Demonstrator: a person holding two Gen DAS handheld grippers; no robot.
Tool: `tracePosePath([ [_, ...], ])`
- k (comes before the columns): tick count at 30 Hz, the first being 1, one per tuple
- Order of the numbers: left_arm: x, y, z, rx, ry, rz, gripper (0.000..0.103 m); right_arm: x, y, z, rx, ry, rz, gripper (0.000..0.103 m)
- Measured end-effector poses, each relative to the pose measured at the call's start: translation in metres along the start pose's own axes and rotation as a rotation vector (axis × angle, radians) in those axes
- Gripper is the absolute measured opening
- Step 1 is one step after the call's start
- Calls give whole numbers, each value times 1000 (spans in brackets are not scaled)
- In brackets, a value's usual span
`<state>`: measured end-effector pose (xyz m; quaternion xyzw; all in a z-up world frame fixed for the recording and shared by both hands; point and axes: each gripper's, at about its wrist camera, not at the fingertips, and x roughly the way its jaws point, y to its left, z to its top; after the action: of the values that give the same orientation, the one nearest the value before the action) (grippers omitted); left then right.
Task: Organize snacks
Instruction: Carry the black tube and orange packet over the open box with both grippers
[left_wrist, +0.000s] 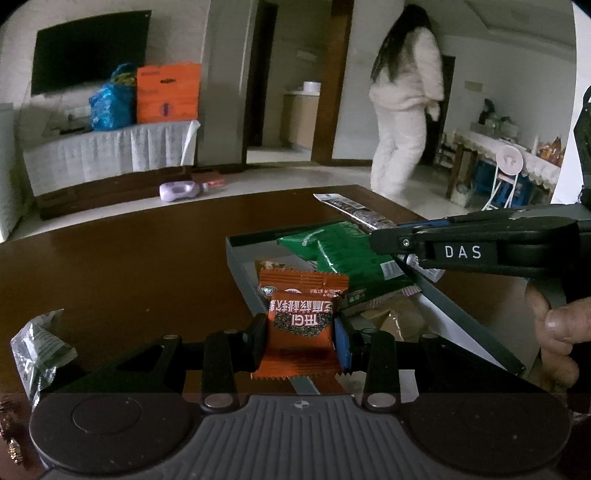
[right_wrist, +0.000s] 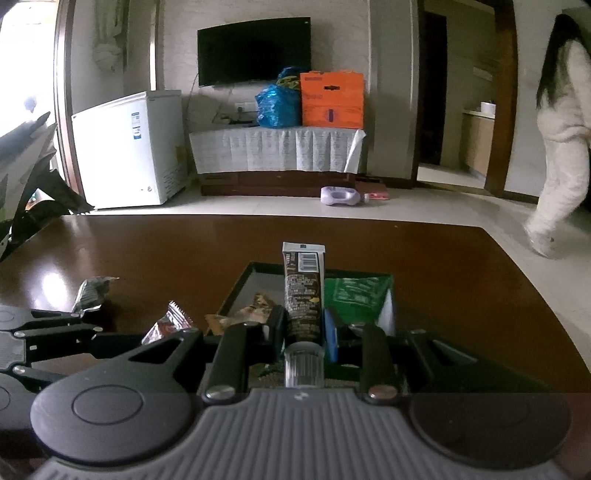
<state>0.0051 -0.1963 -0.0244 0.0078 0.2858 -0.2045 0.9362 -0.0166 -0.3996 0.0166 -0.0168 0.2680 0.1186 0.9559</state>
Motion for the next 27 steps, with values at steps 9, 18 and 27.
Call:
tracePosePath([
  [9, 9, -9, 0, 9, 8, -22, 38, -3, -8, -5, 6, -3, -15, 22],
  [18, 24, -28, 0, 19, 18, -61, 38, -1, -17, -10, 12, 10, -34, 22],
  [27, 29, -31, 0, 30, 31, -69, 38, 6, -20, -13, 12, 33, -44, 22],
])
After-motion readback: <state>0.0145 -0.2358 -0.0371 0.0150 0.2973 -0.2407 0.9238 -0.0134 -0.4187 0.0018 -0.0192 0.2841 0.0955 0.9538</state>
